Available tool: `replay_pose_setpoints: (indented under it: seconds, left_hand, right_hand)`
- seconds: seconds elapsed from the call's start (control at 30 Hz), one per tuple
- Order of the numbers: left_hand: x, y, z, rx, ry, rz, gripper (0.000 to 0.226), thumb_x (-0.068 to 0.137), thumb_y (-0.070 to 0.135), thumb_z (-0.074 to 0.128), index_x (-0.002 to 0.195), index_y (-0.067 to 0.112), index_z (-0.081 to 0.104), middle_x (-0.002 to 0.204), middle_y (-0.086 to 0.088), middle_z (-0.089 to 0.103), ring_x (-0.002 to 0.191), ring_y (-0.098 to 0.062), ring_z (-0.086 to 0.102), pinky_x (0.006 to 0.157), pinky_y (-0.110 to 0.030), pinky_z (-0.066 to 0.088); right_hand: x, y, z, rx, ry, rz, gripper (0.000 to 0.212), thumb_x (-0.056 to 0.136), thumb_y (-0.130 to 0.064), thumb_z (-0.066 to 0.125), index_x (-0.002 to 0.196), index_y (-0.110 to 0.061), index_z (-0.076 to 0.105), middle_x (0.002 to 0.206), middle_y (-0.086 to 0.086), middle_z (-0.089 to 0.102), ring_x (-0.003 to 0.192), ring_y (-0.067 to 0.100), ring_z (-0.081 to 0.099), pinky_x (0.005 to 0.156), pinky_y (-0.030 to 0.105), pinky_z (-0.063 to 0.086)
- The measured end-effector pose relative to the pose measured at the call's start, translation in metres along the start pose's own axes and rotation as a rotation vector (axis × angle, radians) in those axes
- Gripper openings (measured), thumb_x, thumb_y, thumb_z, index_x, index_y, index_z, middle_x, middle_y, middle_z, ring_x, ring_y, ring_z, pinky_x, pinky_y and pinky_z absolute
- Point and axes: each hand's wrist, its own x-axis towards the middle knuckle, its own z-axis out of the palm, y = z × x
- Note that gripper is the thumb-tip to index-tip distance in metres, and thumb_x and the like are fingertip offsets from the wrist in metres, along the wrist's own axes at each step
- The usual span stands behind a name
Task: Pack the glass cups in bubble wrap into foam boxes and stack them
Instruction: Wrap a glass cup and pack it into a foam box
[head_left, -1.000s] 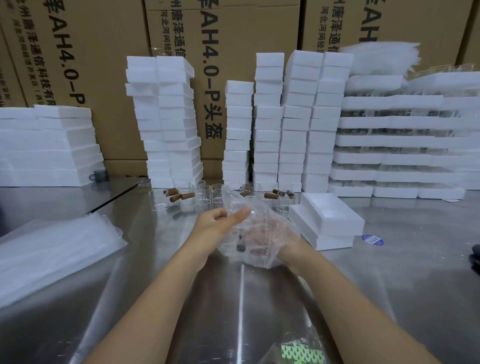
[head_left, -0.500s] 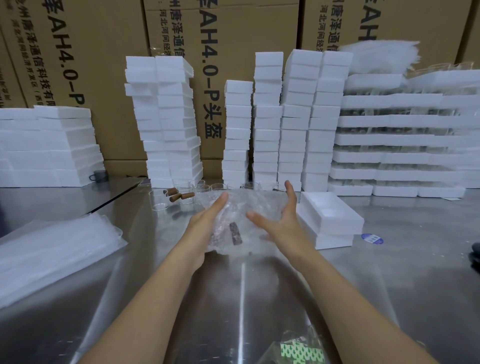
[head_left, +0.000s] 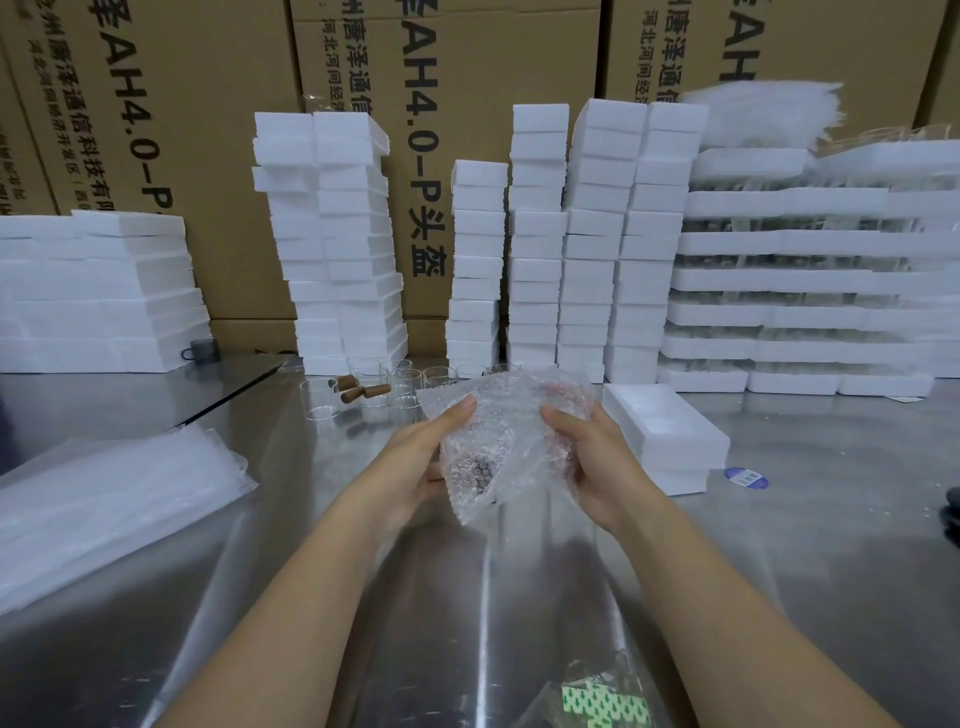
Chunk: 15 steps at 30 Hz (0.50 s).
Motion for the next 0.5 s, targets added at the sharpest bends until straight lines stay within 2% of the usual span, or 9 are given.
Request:
replay_pose_setpoints:
  seconds: [0.07, 0.13, 0.2, 0.27, 0.33, 0.43, 0.5]
  left_hand:
    - [0.0003, 0.0003, 0.0006, -0.034, -0.007, -0.006, 0.094, 0.054, 0.072, 0.095, 0.128, 0.017, 0.075, 0.117, -0.008, 0.081, 0.105, -0.027, 0.080, 0.079, -0.036, 0.065]
    - [0.0000, 0.0004, 0.0012, -0.073, -0.002, -0.011, 0.086, 0.060, 0.067, 0.094, 0.126, 0.015, 0.075, 0.117, -0.009, 0.081, 0.104, -0.028, 0.080, 0.076, -0.036, 0.066]
    - [-0.0004, 0.0008, 0.0018, -0.107, 0.014, -0.015, 0.076, 0.067, 0.063, 0.090, 0.125, 0.016, 0.076, 0.115, -0.009, 0.082, 0.101, -0.027, 0.081, 0.075, -0.036, 0.066]
    - [-0.0004, 0.0006, 0.0024, -0.163, 0.020, -0.023, 0.069, 0.072, 0.060, 0.087, 0.124, 0.017, 0.076, 0.115, -0.008, 0.082, 0.101, -0.026, 0.081, 0.075, -0.039, 0.067]
    - [0.0000, 0.0003, 0.0032, -0.222, 0.018, -0.028, 0.065, 0.078, 0.059, 0.083, 0.128, 0.018, 0.074, 0.118, -0.009, 0.081, 0.105, -0.028, 0.080, 0.083, -0.047, 0.067]
    - [0.0010, -0.0008, 0.0040, -0.274, 0.009, -0.025, 0.061, 0.085, 0.056, 0.079, 0.132, 0.018, 0.070, 0.121, -0.011, 0.080, 0.109, -0.031, 0.079, 0.084, -0.051, 0.067]
    - [0.0017, -0.0023, 0.0040, -0.265, -0.001, -0.032, 0.059, 0.087, 0.056, 0.078, 0.132, 0.018, 0.071, 0.121, -0.012, 0.080, 0.110, -0.031, 0.079, 0.084, -0.050, 0.067]
  right_hand:
    - [-0.0008, -0.0010, 0.0002, 0.002, -0.024, 0.013, 0.025, 0.101, -0.012, 0.064, 0.123, -0.023, 0.071, 0.084, -0.003, 0.075, 0.060, 0.008, 0.066, 0.051, 0.019, 0.053]
    - [0.0006, -0.0004, -0.0010, 0.035, -0.031, 0.032, 0.020, 0.103, -0.008, 0.058, 0.117, -0.016, 0.070, 0.066, -0.005, 0.061, 0.049, 0.005, 0.055, 0.043, 0.017, 0.046]
    - [-0.0009, -0.0018, -0.0001, 0.074, -0.062, 0.060, 0.017, 0.102, -0.006, 0.058, 0.111, -0.012, 0.072, 0.075, -0.001, 0.068, 0.060, 0.010, 0.067, 0.051, 0.021, 0.054]
    - [-0.0025, -0.0019, 0.0000, 0.042, -0.100, 0.066, 0.018, 0.098, -0.011, 0.065, 0.112, -0.015, 0.076, 0.098, 0.002, 0.078, 0.088, 0.016, 0.075, 0.076, 0.029, 0.061]
    - [-0.0040, -0.0014, 0.0006, -0.059, -0.134, 0.041, 0.025, 0.091, -0.020, 0.075, 0.115, -0.023, 0.078, 0.111, -0.003, 0.077, 0.106, 0.015, 0.070, 0.094, 0.033, 0.053]
    - [-0.0074, 0.0005, 0.0059, -0.172, -0.181, 0.046, 0.054, 0.079, -0.028, 0.088, 0.130, -0.031, 0.069, 0.128, -0.009, 0.073, 0.118, 0.007, 0.068, 0.102, 0.038, 0.052]
    - [-0.0075, 0.0030, 0.0084, -0.197, -0.187, 0.050, 0.067, 0.074, -0.024, 0.094, 0.133, -0.033, 0.064, 0.128, -0.008, 0.073, 0.117, 0.011, 0.070, 0.094, 0.039, 0.058]
